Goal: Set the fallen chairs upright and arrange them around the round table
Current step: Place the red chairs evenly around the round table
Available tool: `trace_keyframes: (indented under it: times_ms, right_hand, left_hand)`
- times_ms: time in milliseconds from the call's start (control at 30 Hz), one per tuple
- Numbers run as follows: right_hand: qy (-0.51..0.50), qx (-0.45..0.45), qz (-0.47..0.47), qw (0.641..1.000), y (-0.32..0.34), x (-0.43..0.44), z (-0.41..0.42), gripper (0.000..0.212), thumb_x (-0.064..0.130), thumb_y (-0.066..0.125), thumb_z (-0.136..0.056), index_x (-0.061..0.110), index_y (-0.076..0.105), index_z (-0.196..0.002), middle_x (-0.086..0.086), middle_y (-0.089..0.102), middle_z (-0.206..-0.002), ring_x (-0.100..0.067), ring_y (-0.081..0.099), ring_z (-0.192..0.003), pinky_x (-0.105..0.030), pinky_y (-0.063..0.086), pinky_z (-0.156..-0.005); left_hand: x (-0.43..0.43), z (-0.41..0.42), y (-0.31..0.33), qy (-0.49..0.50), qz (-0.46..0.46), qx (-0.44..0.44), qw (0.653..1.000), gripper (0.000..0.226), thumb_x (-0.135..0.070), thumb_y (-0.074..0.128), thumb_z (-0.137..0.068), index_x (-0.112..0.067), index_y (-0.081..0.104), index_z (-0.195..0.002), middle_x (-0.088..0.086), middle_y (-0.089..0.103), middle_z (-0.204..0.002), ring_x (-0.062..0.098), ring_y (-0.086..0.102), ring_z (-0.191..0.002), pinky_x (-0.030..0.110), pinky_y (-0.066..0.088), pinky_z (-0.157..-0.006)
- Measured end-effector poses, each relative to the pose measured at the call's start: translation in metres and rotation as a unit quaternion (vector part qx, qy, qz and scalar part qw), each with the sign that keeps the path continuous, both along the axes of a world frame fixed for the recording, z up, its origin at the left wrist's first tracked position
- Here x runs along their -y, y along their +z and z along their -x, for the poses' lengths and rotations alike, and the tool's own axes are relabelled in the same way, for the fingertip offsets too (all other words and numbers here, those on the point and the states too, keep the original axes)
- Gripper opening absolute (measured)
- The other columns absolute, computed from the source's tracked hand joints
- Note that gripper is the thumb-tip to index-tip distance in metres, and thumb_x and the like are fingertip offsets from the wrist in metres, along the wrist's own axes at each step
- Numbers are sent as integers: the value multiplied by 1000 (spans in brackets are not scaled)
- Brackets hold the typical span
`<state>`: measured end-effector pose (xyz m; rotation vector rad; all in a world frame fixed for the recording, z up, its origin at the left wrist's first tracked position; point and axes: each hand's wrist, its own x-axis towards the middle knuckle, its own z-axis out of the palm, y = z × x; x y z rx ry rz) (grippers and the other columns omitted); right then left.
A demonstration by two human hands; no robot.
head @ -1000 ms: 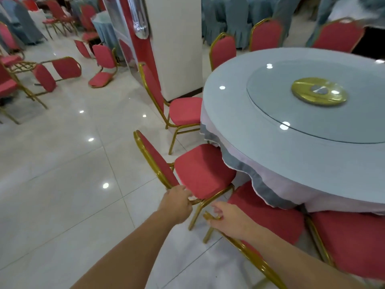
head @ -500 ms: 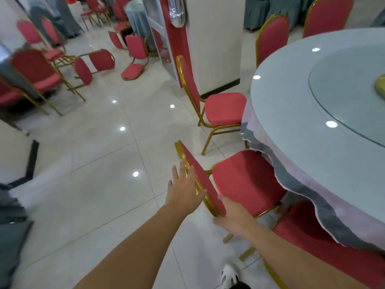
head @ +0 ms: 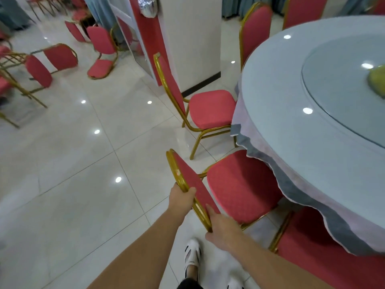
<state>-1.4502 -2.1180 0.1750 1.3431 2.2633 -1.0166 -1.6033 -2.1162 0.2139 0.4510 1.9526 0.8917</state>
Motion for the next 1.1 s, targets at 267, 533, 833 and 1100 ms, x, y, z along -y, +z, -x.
trace_keyframes:
  times_ms: [267, 533, 833, 1100]
  right_hand:
    - [-95, -37, 54, 993, 4, -73, 71, 96, 25, 65, -86, 29, 10, -165, -6, 66, -126, -29, 66, -111, -36, 52, -94]
    - [-133, -46, 28, 990, -2, -144, 125, 93, 25, 65, -86, 31, 15, -164, -2, 66, -128, -27, 64, -116, -33, 49, -95]
    - [-148, -64, 39, 986, -15, -175, 123, 83, 31, 69, -87, 32, 26, -159, 2, 64, -116, -23, 62, -104, -32, 48, -85]
    - [-256, -31, 36, 965, -24, -143, 10, 79, 40, 73, -85, 24, 37, -154, -3, 56, -142, -27, 54, -132, -39, 46, -106]
  left_hand:
    - [-86, 73, 0, -52, -11, 19, 998, 13, -8, 62, -95, -18, 67, -101, 13, 76, -98, 30, 76, -86, 49, 66, -77]
    - [-170, 134, -5, -95, -10, 59, 994, 10, -16, 65, -101, -23, 59, -105, 5, 73, -103, 20, 72, -87, 34, 60, -62]
    - [-185, 142, -16, -152, -16, 20, 988, 39, -55, 60, -99, -27, 50, -124, 1, 67, -119, 25, 69, -103, 44, 60, -86]
    - [-101, 78, -65, 22, 35, 160, 986, 48, -47, 29, -112, -15, 53, -138, 13, 68, -123, 34, 72, -102, 55, 53, -102]
